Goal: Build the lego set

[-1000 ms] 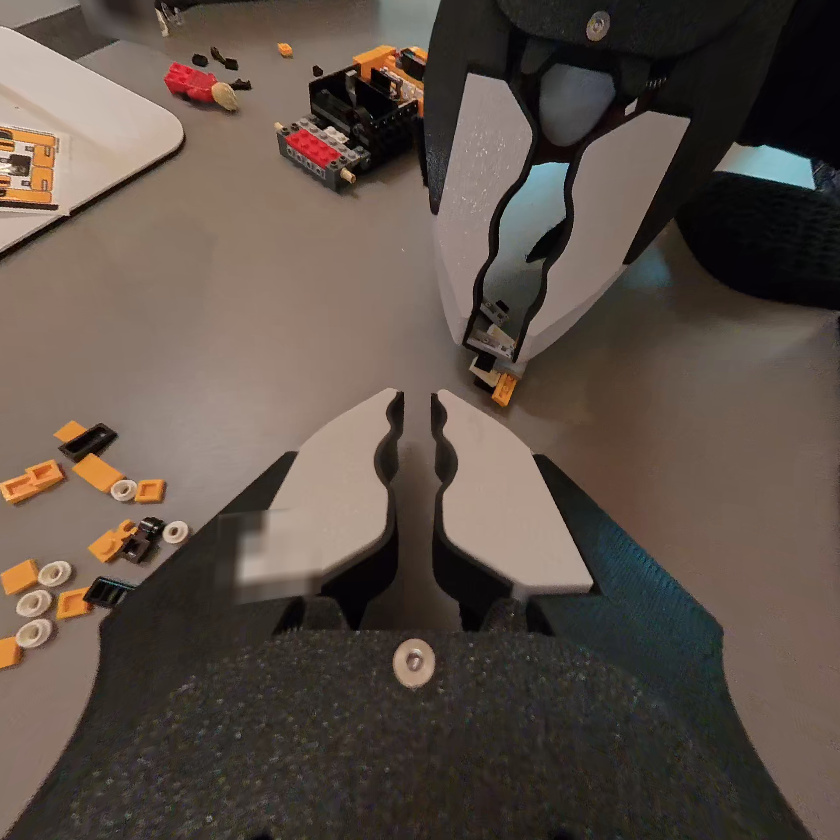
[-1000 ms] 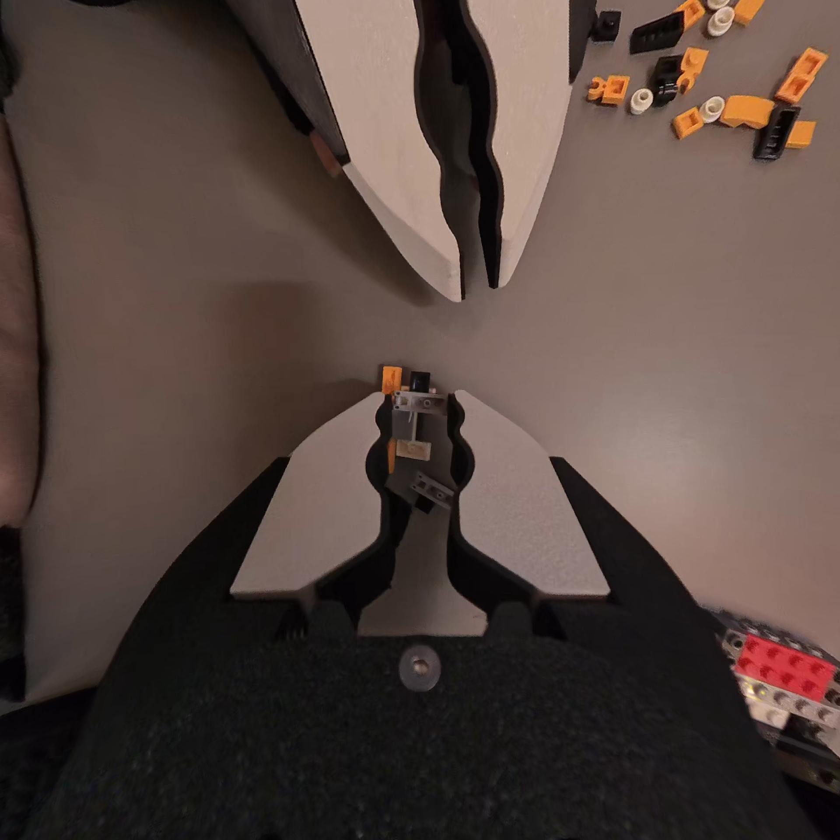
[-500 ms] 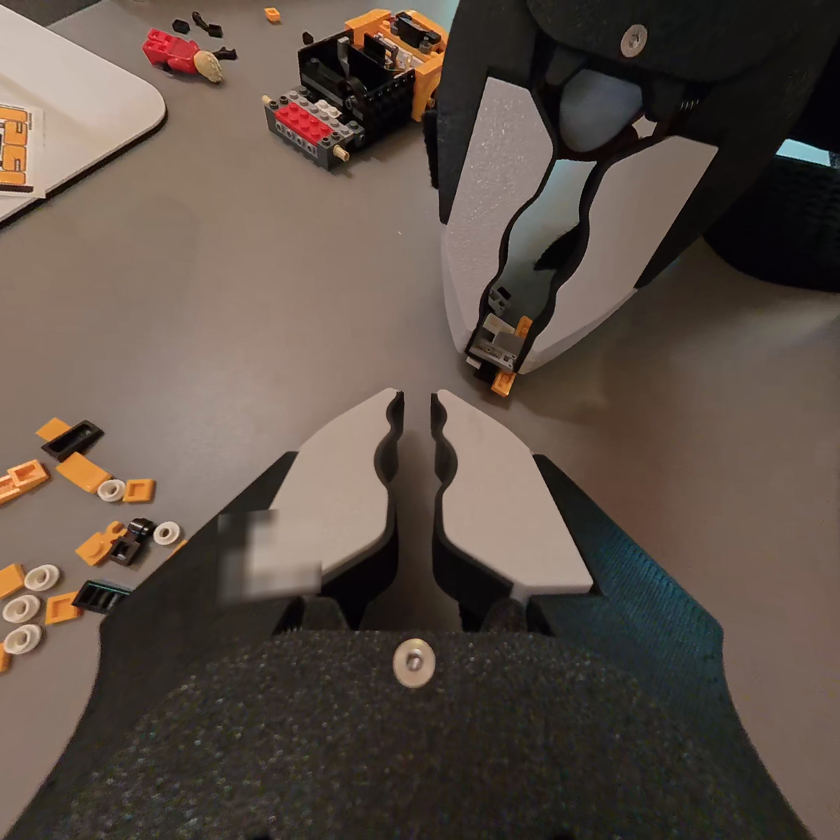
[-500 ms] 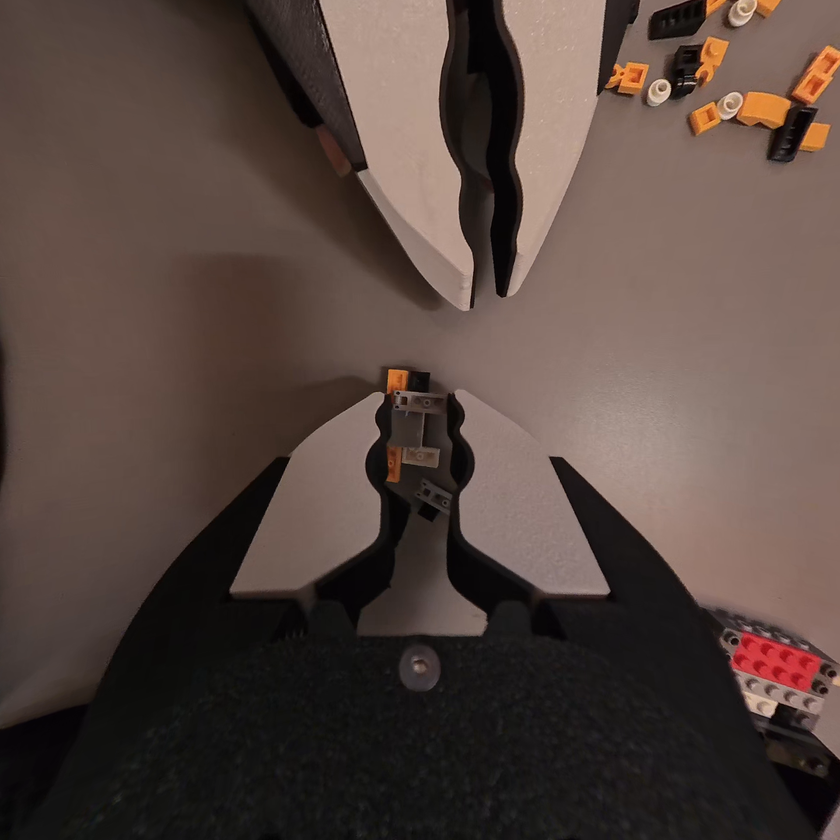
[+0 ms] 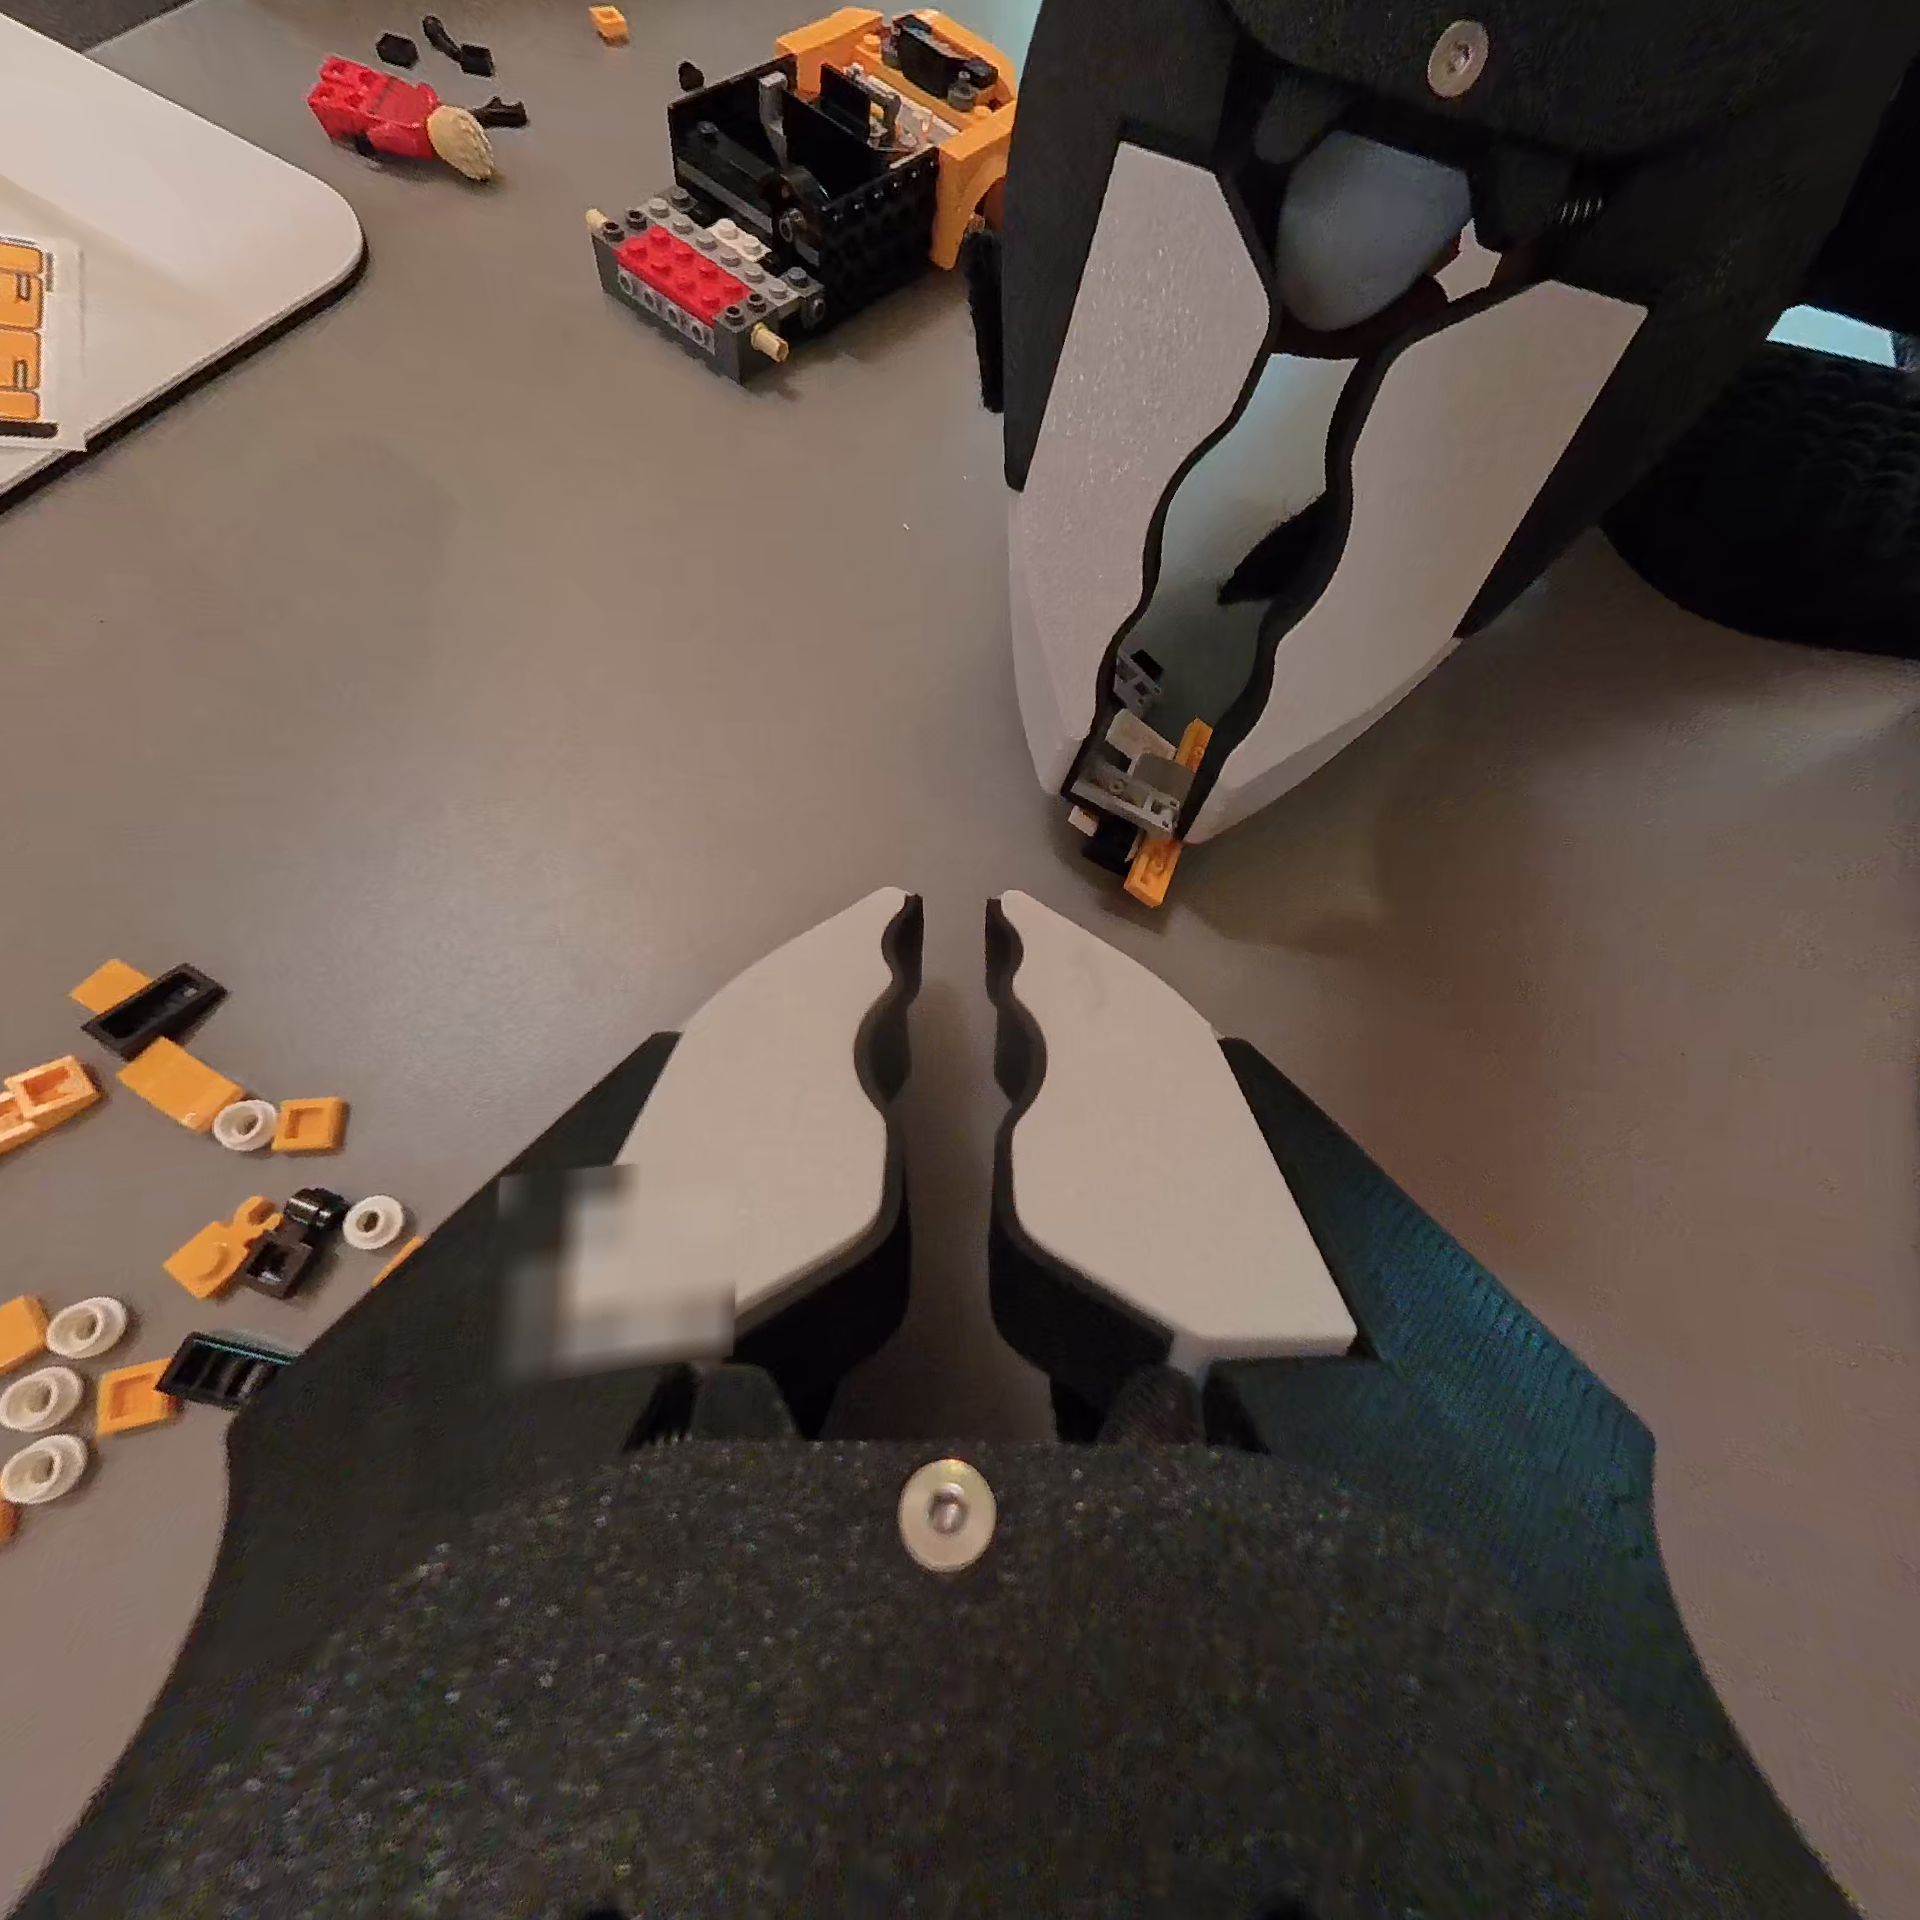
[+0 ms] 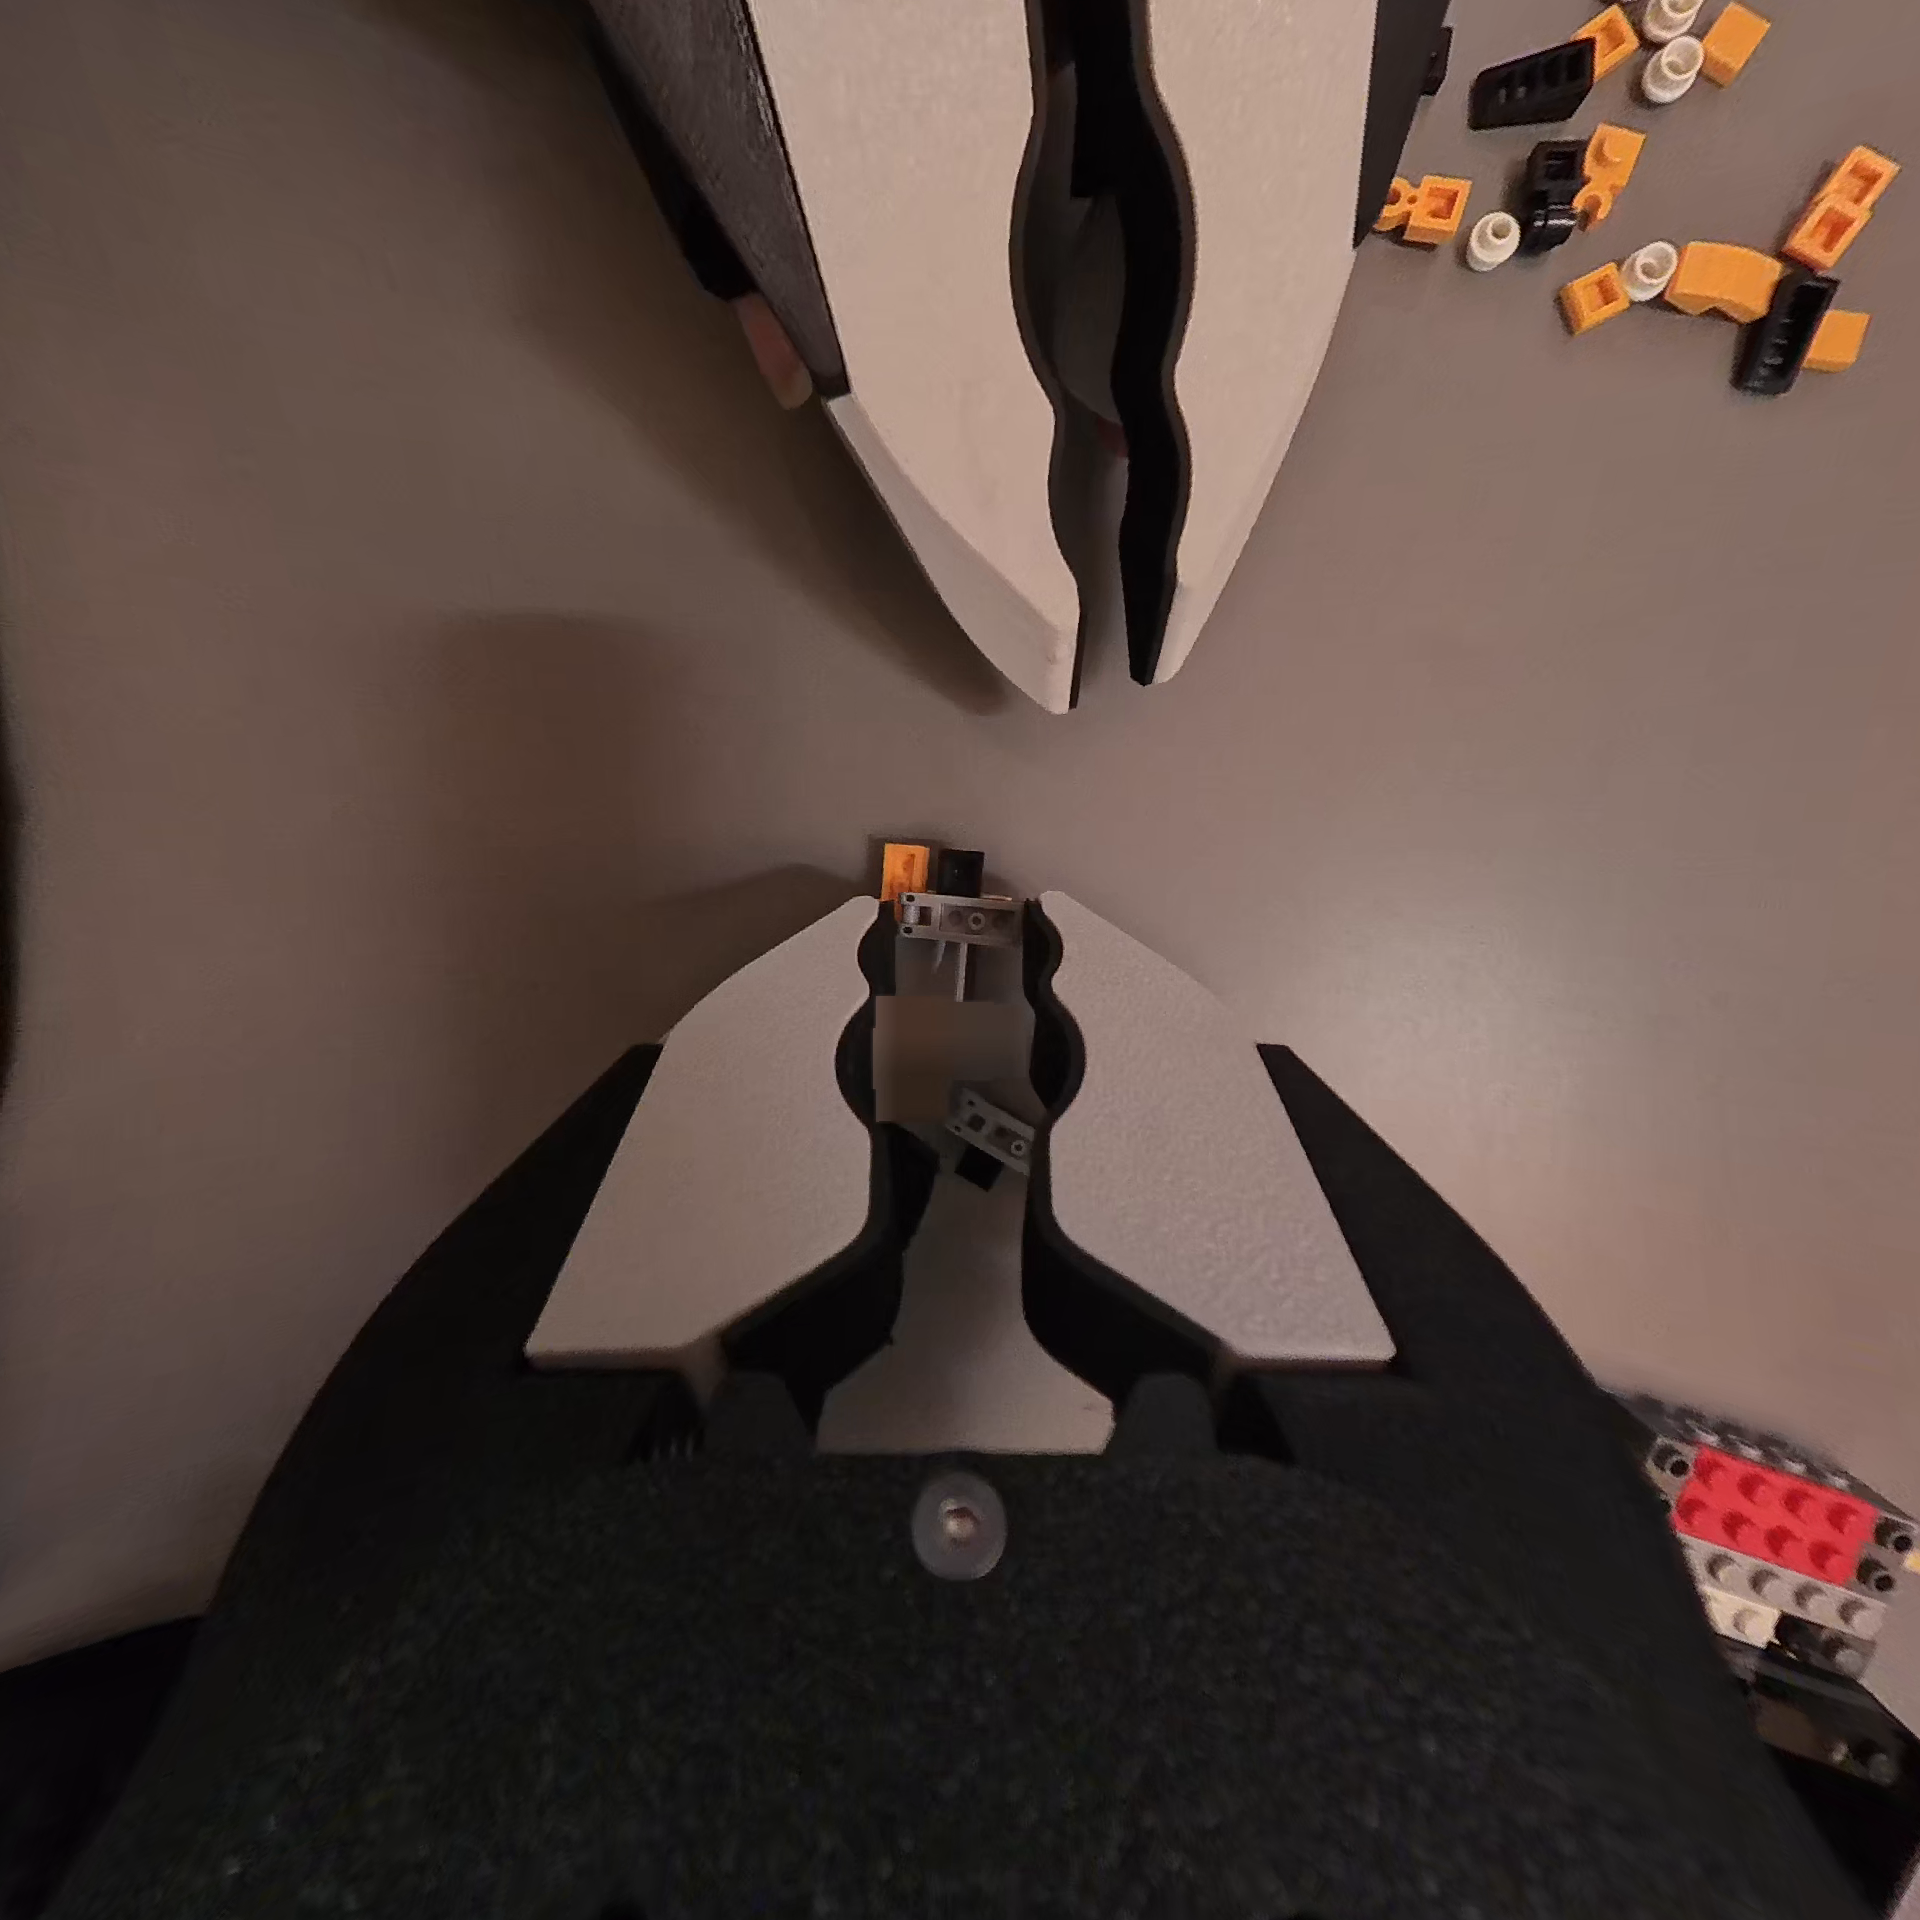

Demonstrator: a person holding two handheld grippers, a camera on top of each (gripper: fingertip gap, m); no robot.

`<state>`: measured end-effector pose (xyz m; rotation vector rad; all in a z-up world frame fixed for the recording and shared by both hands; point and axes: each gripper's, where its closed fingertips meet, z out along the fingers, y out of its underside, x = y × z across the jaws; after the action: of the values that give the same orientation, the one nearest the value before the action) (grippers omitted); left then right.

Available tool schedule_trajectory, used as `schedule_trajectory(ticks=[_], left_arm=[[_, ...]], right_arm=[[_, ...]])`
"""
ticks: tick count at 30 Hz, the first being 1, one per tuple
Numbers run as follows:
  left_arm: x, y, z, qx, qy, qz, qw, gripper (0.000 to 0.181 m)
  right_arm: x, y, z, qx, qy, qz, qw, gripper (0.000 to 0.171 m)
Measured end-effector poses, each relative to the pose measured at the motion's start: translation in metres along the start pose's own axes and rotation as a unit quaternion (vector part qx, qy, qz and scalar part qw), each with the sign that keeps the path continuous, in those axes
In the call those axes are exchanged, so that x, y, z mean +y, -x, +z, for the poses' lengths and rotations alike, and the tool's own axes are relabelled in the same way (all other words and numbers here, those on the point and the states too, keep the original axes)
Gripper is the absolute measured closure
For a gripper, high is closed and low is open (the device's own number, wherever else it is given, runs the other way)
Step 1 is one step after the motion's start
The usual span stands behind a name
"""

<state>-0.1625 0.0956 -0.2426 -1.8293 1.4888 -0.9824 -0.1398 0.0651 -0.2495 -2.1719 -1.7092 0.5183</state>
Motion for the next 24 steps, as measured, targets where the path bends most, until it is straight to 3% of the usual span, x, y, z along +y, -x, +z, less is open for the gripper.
schedule_trajectory(ticks=[24], left_arm=[[0.0009, -0.001, 0.0004, 0.001, 0.002, 0.004, 1.0, 0.17]], right_arm=[[0.0, -0.0002, -0.0051, 0.008, -0.006, 0.003, 1.0, 0.148]])
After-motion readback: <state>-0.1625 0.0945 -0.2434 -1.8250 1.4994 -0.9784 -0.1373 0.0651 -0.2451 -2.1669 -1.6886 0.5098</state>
